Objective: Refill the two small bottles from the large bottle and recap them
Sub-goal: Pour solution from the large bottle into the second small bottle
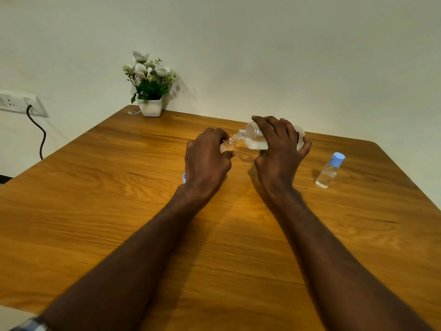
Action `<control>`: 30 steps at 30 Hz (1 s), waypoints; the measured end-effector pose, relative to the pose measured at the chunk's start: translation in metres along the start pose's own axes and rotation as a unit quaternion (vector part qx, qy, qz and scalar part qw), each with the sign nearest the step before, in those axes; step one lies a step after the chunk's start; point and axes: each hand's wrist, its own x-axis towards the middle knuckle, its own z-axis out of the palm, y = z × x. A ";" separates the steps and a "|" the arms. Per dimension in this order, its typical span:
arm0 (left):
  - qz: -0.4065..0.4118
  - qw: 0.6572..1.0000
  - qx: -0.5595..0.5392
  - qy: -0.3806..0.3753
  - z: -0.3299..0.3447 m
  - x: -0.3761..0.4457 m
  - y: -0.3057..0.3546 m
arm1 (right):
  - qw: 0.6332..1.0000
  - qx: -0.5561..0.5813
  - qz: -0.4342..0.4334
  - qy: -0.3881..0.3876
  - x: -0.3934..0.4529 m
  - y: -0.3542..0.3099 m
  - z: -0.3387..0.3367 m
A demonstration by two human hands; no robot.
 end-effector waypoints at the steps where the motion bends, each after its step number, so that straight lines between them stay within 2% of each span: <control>1: -0.001 1.000 0.002 -0.001 0.000 0.000 0.000 | 1.000 0.000 0.000 -0.001 0.000 0.000 0.000; 18: -0.005 1.000 -0.004 -0.002 0.002 0.000 -0.001 | 1.000 -0.006 -0.007 0.013 0.001 0.001 0.001; 30: -0.005 1.000 -0.011 0.003 0.001 0.000 0.000 | 1.000 -0.003 0.001 -0.005 0.000 -0.002 -0.003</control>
